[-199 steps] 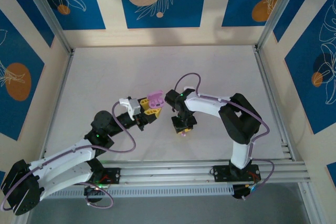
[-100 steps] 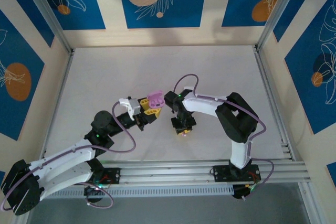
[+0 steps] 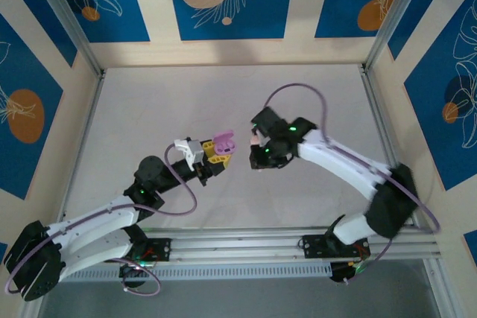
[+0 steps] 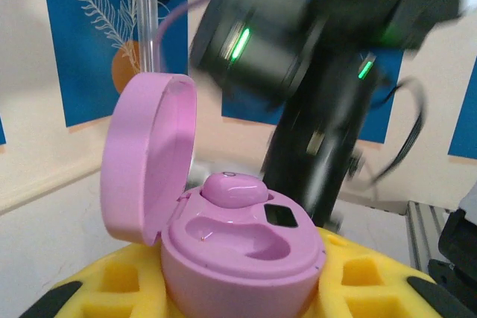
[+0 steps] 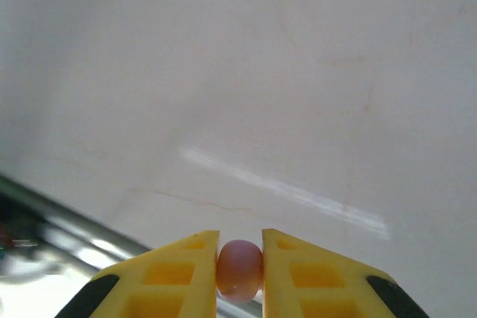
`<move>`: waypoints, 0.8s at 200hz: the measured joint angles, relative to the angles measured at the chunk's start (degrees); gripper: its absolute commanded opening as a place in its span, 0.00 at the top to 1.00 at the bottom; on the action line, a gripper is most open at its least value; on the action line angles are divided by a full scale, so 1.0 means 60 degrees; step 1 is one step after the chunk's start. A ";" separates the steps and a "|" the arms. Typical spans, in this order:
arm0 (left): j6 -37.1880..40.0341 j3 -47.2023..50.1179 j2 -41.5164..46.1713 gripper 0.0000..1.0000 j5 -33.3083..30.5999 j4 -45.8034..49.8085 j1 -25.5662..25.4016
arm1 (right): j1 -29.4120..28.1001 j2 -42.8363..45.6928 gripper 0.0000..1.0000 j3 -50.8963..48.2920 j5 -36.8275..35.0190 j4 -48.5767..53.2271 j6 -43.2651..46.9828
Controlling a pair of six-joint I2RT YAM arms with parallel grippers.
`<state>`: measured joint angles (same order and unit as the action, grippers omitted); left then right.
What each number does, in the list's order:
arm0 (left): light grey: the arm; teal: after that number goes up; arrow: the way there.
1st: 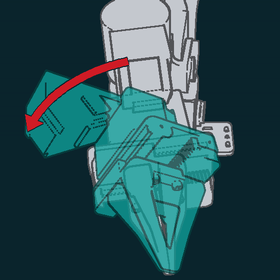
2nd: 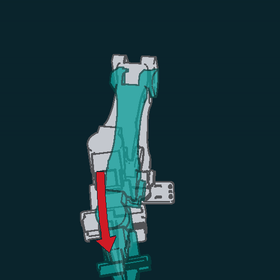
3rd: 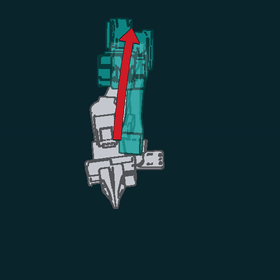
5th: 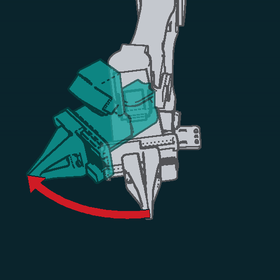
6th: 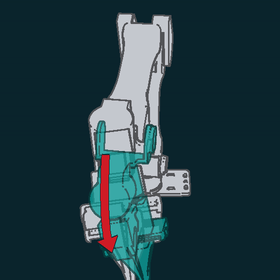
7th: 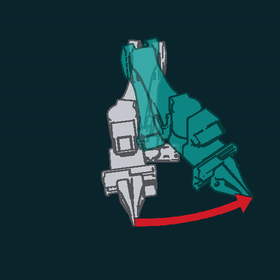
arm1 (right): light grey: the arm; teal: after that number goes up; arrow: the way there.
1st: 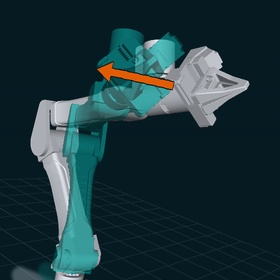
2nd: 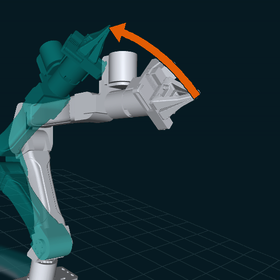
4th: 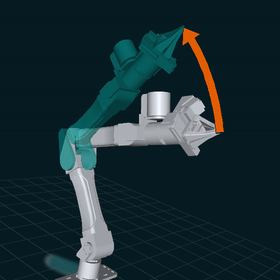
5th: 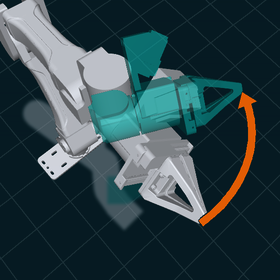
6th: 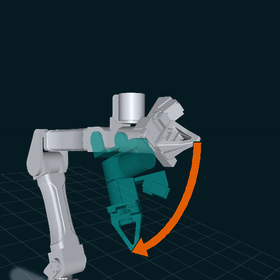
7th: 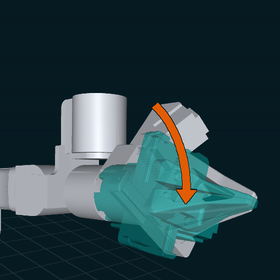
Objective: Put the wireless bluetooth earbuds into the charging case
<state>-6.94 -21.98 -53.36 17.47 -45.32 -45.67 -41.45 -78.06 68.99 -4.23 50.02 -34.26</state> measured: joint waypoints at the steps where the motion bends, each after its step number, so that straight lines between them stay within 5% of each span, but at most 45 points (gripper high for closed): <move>1: 0.0000 0.0000 -0.0015 0.74 0.0000 -0.0011 0.0000 | 0.0033 0.0131 0.80 0.0000 0.0040 -0.0058 -0.0029; 51: 0.0153 0.0000 -0.0823 0.74 0.0004 -0.0466 0.0000 | 0.0783 0.3085 0.79 0.0000 0.2153 -0.1840 -0.1220; 95: 0.0182 -0.0007 -0.1453 0.73 0.0000 -0.0801 -0.0004 | 0.0747 0.2790 0.79 -0.0149 0.3730 -0.3238 -0.2510; 160: 0.0182 -0.0047 -0.1585 0.73 -0.0011 -0.1038 -0.0036 | 0.0652 0.2361 0.79 -0.0521 0.4375 -0.4269 -0.3610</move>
<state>-5.85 -22.26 -62.87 17.41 -51.55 -45.89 -37.54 -63.90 65.87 22.02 24.40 -55.92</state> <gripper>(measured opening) 0.323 0.212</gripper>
